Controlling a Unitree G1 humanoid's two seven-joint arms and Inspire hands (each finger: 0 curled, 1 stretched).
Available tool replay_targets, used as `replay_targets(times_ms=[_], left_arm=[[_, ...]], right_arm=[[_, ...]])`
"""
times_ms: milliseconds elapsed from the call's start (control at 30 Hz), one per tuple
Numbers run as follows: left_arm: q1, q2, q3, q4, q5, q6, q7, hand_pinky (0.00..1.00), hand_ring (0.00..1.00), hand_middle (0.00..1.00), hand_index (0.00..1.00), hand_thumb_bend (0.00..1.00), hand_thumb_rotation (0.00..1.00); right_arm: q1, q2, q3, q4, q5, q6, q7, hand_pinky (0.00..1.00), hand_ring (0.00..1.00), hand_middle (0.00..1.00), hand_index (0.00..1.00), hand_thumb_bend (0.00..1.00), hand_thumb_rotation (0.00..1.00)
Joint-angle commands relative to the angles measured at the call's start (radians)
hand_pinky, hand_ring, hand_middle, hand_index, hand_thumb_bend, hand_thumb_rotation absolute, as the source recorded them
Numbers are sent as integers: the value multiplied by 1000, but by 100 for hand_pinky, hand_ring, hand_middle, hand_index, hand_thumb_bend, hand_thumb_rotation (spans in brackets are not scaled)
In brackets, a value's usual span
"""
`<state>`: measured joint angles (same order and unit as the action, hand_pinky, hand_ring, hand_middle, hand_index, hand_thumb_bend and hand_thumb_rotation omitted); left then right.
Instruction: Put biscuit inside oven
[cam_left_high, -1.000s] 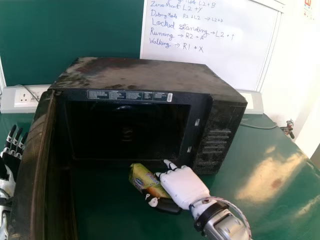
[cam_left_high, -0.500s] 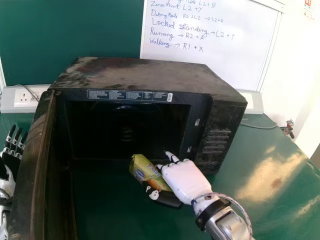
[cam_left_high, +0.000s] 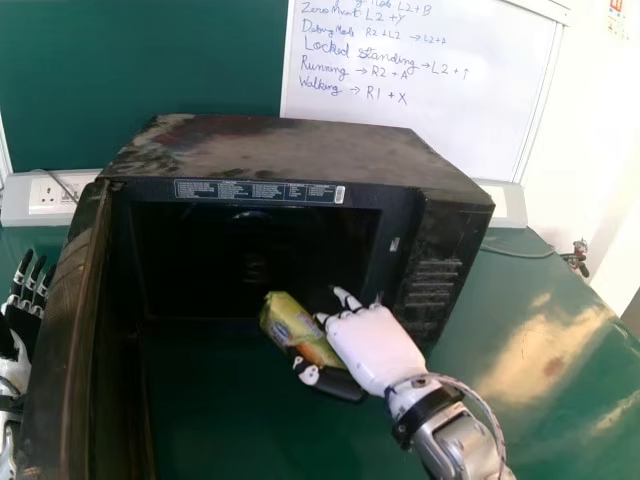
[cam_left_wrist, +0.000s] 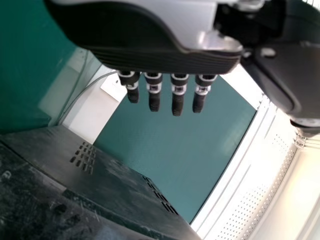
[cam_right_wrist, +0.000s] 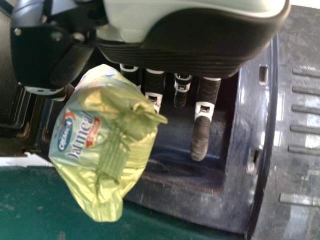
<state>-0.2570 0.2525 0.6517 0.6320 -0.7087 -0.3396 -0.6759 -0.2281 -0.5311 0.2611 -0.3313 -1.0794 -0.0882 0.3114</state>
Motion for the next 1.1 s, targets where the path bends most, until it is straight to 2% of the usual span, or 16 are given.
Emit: replay_targets(times_ms=[0,233,367,567,667,700,800,900,1067], left_arm=[[29,-30,4,48,-9,9,-10,32,57,71,88,10,0],[35,-36,2,32,-7,8,-2,36,57,71,87,11,0],[42,-41,0,11,-8,21,11,33,56,70,87,11,0],[44,-37,-1,14,-3,23,11,33,58,70,87,11,0],[46,-40,-2,7,-4,27,16,35,57,70,87,12,0],[45,-40,-1,9,-5,26,14,34,57,70,87,11,0],[39,-36,2,26,-9,18,-4,31,56,70,88,10,0],[43,-35,0,23,-6,24,1,36,57,70,87,11,0],[45,-38,0,16,-3,20,9,36,56,70,86,12,0]], right_arm=[[-30,10,-5,4,13,0,-17,32,40,44,53,52,0],[-62,25,2,39,12,-16,-59,30,38,43,53,52,0],[-88,28,12,65,6,-18,-64,26,34,41,53,52,0],[-122,36,24,98,6,-19,-70,26,34,41,53,52,0],[-140,35,28,119,1,-32,-100,25,36,42,54,52,0],[-147,35,29,127,1,-36,-109,25,36,45,51,52,0],[-167,41,32,145,9,-37,-113,26,36,42,54,52,0],[-187,42,41,162,6,-41,-118,25,34,47,49,52,0],[-211,43,55,180,10,-40,-101,27,35,48,49,53,0]])
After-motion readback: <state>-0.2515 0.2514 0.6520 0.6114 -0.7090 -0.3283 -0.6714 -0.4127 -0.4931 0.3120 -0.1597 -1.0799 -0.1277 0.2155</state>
